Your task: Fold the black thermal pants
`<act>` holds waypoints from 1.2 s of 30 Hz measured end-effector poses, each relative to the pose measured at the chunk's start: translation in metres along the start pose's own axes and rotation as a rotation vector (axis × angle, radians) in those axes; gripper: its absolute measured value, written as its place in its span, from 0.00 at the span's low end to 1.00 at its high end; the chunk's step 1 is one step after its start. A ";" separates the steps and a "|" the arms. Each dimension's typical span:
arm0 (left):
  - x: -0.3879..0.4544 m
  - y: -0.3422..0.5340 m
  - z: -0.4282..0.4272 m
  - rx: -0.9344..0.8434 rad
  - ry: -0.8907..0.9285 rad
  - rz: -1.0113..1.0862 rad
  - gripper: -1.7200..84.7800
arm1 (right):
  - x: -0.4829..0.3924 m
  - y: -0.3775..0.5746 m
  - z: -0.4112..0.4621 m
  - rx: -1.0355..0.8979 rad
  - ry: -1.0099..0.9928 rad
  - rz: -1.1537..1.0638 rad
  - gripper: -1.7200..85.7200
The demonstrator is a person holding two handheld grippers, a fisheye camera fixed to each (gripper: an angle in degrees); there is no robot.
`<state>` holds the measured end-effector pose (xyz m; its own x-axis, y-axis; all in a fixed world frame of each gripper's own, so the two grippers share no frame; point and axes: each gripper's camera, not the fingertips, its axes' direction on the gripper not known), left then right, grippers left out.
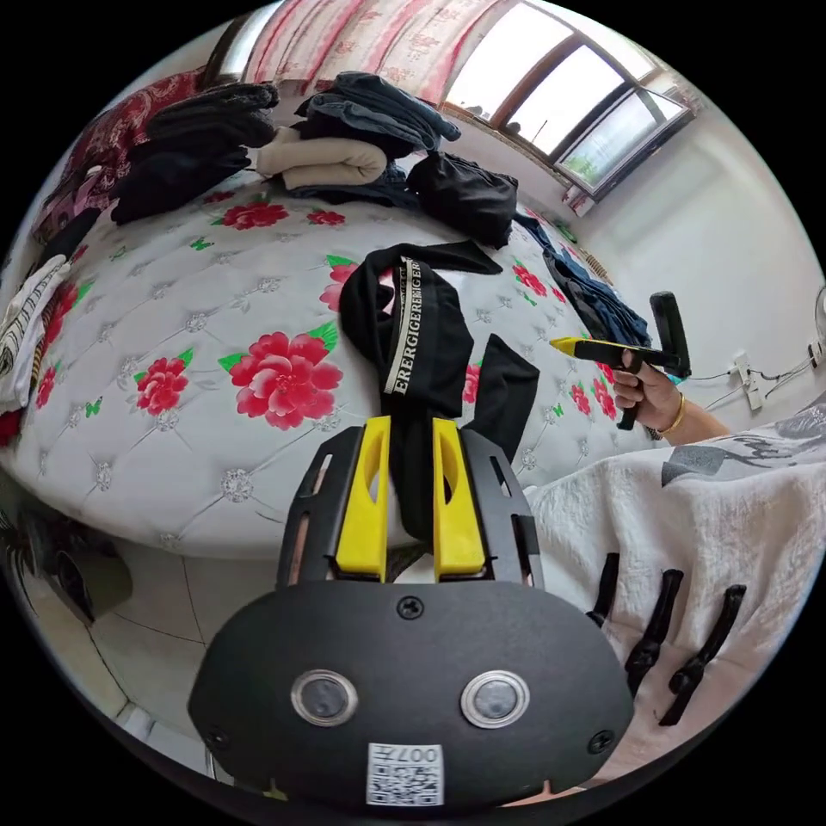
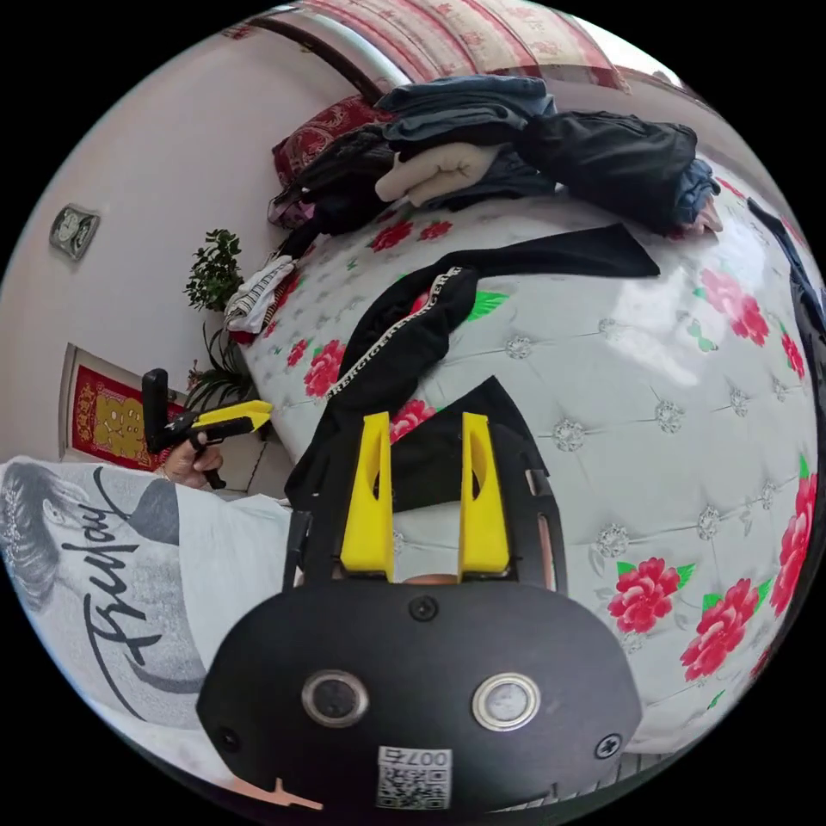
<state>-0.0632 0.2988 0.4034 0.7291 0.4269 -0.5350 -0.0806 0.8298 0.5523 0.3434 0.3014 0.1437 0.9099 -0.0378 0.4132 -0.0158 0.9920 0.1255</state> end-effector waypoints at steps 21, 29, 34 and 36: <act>0.028 0.023 0.049 -0.161 -0.368 0.287 0.01 | -0.098 -0.087 -0.023 0.102 0.129 -0.259 0.02; -0.013 -0.007 -0.008 0.118 -0.143 0.049 0.01 | -0.001 0.065 -0.225 0.521 -0.030 0.039 0.02; -0.028 -0.034 -0.058 0.328 0.048 0.013 0.01 | -0.019 0.105 -0.287 0.640 -0.038 -0.055 0.02; -0.019 -0.061 -0.100 0.433 0.068 0.094 0.01 | -0.028 0.095 -0.309 0.672 -0.055 -0.124 0.02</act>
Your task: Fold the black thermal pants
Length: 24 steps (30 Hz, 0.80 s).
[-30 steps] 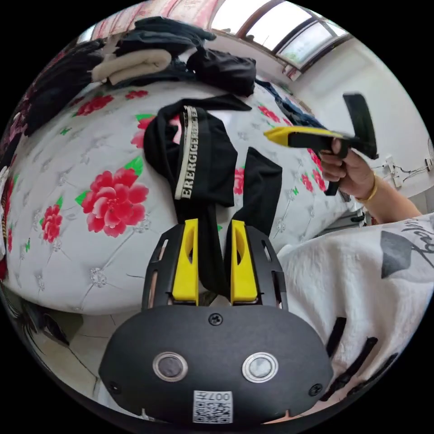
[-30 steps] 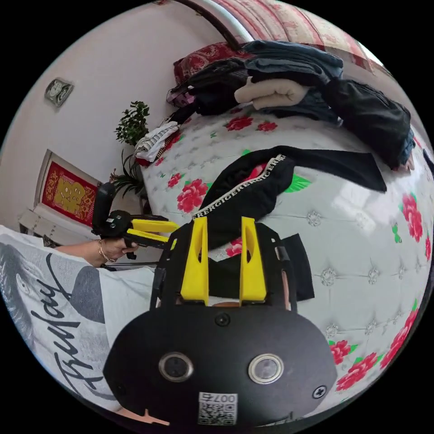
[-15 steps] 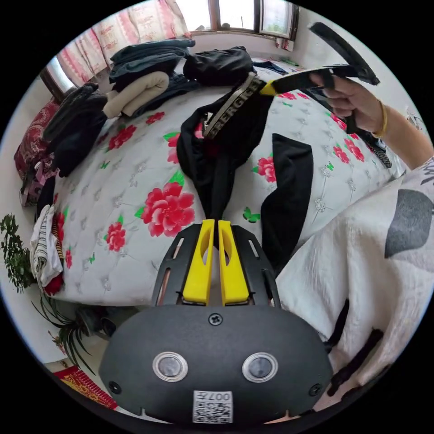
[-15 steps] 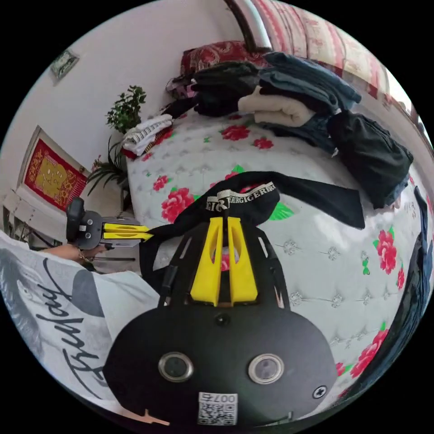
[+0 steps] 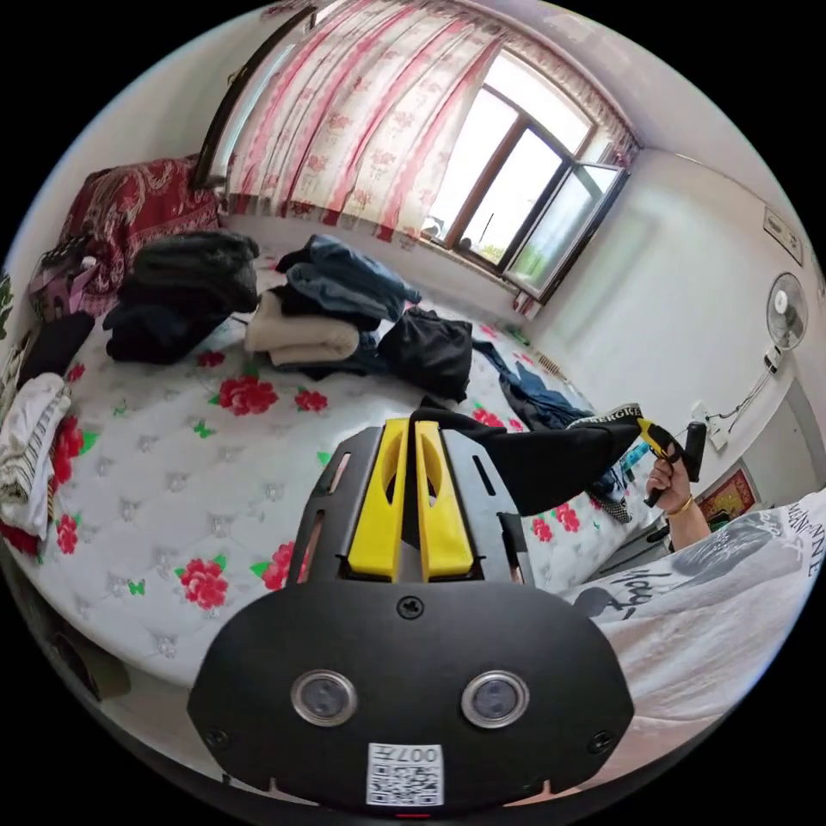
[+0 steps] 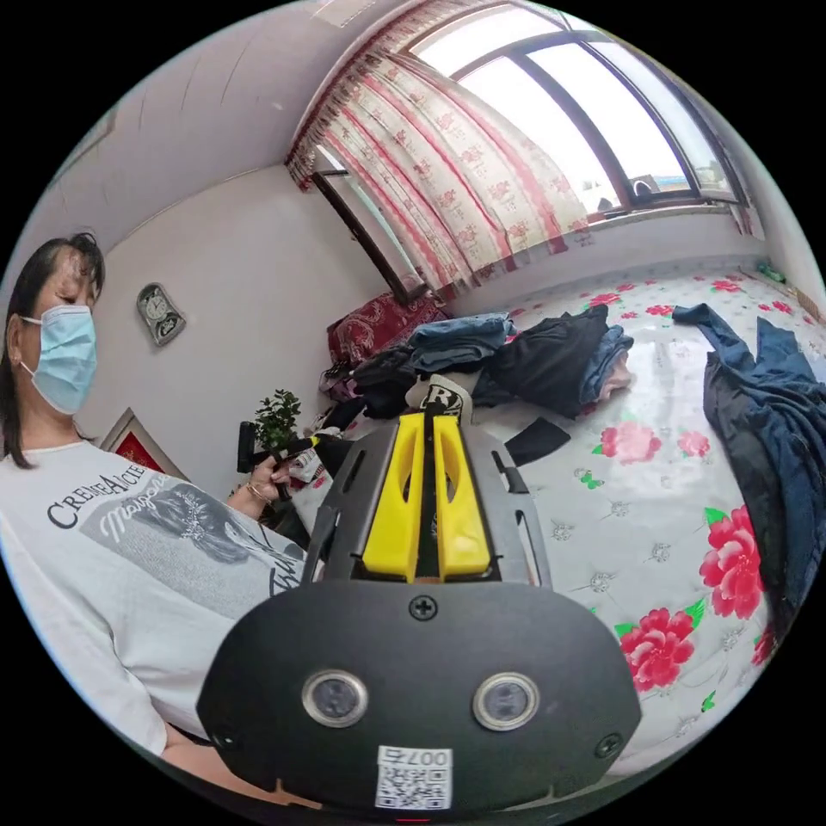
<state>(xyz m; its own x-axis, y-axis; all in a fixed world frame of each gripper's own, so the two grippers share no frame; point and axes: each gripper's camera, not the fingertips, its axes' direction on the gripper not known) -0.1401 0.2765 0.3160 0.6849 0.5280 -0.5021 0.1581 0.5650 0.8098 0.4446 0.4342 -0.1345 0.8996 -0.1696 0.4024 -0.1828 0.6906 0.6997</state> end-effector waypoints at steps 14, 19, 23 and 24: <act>0.141 -0.035 -0.057 0.032 0.040 0.490 0.03 | -0.007 -0.039 -0.058 0.120 0.425 -0.149 0.05; 0.127 0.060 0.087 -0.472 0.041 0.250 0.10 | 0.124 0.084 -0.029 -0.186 0.557 0.372 0.11; 0.114 0.094 0.111 -0.630 -0.021 0.134 0.11 | 0.137 0.117 -0.007 -0.247 0.505 0.436 0.12; 0.107 0.091 0.109 -0.632 -0.059 0.119 0.11 | 0.138 0.116 0.010 -0.294 0.496 0.420 0.12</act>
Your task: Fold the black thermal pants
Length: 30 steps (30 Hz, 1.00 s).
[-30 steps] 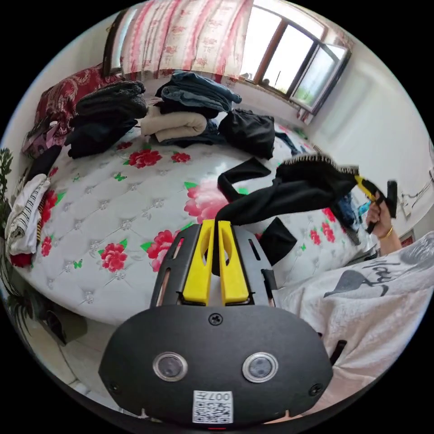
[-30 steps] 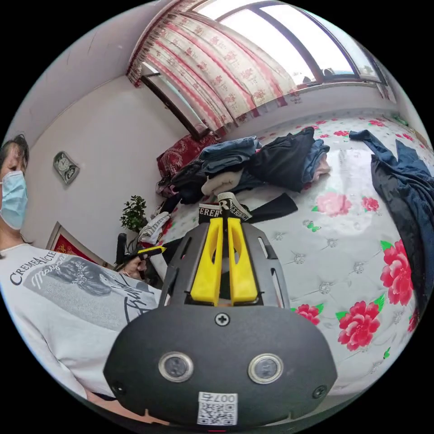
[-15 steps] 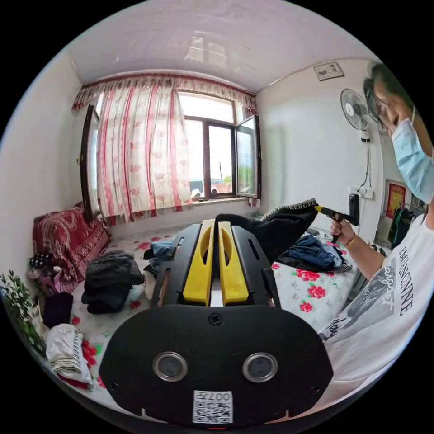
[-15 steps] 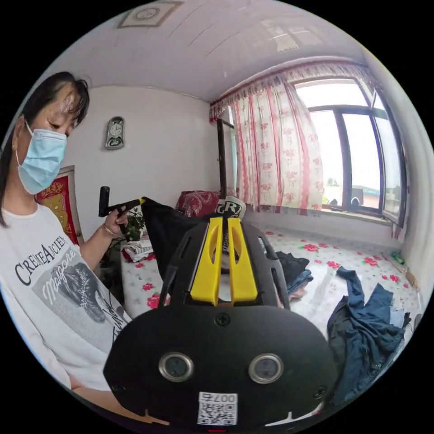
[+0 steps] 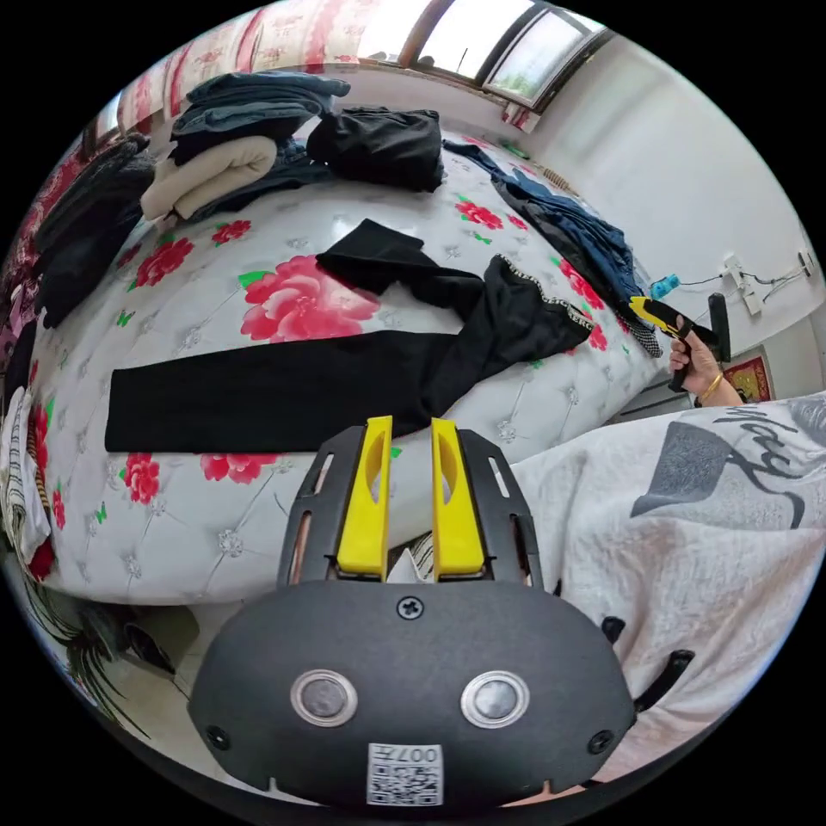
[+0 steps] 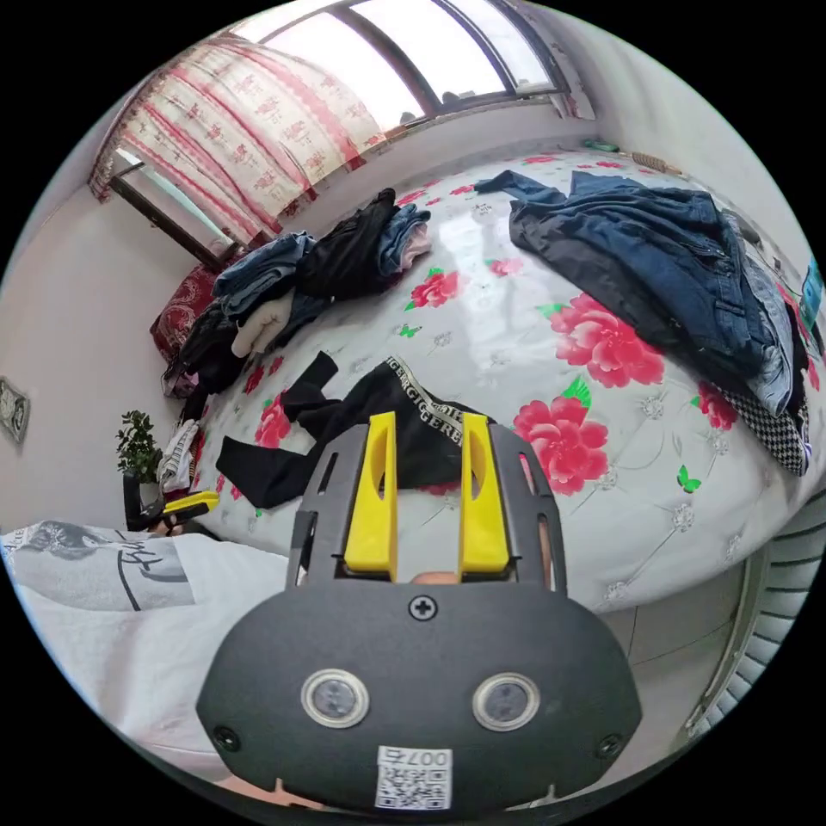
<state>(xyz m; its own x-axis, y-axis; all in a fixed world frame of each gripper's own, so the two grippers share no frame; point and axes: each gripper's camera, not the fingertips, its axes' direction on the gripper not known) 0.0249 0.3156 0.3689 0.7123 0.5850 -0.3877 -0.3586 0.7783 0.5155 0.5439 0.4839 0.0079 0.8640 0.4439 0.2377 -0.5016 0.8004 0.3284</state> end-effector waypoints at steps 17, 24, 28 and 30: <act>-0.102 -0.099 -0.036 -0.027 -0.138 -0.220 0.11 | -0.104 -0.221 0.211 -0.370 0.129 -0.160 0.14; -0.140 -0.131 -0.009 -0.207 -0.283 -0.256 0.11 | -0.097 -0.251 0.273 -0.502 0.151 -0.143 0.07; -0.147 -0.126 -0.012 -0.182 -0.278 -0.263 0.11 | -0.128 -0.259 0.173 -0.227 -0.019 -0.272 0.03; -0.147 -0.118 -0.018 -0.151 -0.277 -0.273 0.10 | -0.142 -0.239 0.101 -0.093 -0.008 -0.354 0.02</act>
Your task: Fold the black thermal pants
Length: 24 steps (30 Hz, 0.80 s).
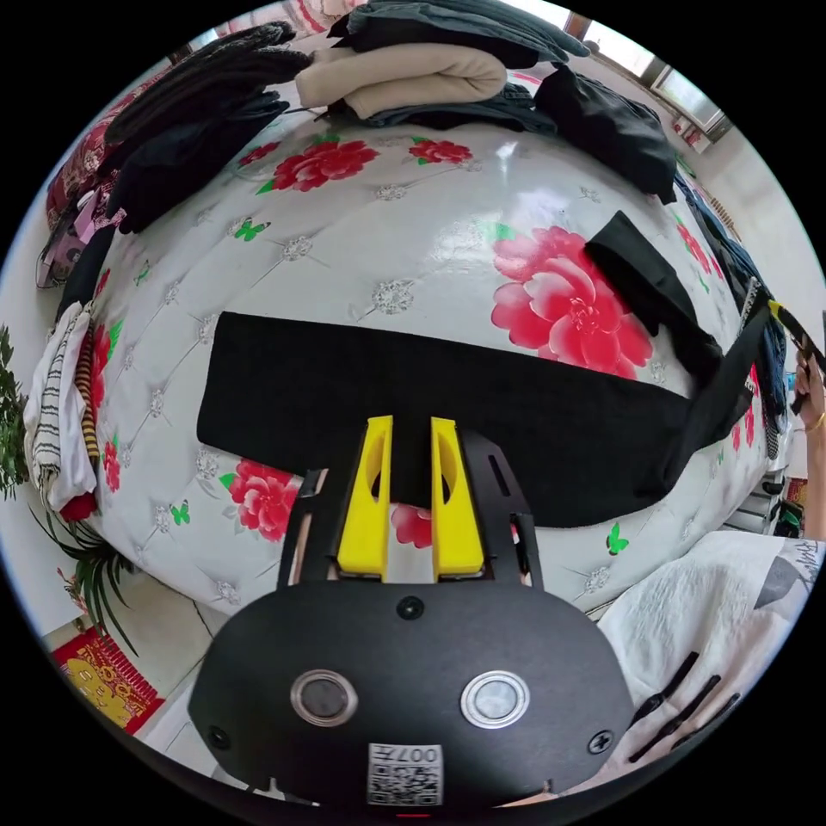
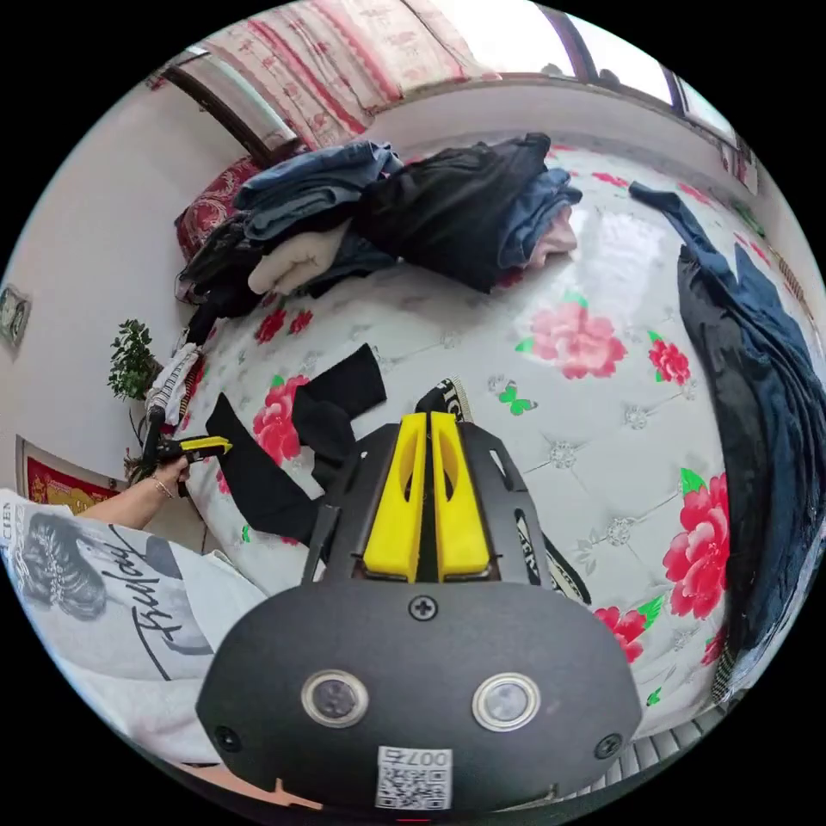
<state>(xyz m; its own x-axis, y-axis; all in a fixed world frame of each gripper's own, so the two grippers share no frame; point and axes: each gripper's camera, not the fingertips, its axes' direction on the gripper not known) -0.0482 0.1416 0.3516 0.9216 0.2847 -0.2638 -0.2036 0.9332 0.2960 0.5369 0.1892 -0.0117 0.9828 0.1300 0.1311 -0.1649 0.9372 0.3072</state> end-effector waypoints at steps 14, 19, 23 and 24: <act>0.029 0.073 -0.050 0.100 0.121 0.128 0.08 | 0.055 0.296 -0.129 -0.042 0.295 0.664 0.05; 0.011 0.028 -0.073 0.220 0.196 0.121 0.09 | 0.029 0.243 -0.068 -0.077 0.237 0.494 0.07; 0.018 -0.054 -0.062 0.224 0.347 0.105 0.11 | 0.011 0.203 -0.002 -0.151 0.188 0.391 0.09; 0.022 -0.078 -0.055 0.212 0.405 0.081 0.11 | 0.004 0.194 0.019 -0.190 0.212 0.361 0.09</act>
<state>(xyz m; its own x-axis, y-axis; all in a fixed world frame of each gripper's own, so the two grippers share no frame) -0.0301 0.0872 0.2724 0.6938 0.4571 -0.5565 -0.1588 0.8509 0.5008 0.5076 0.3653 0.0665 0.8636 0.5042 -0.0038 -0.5015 0.8598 0.0965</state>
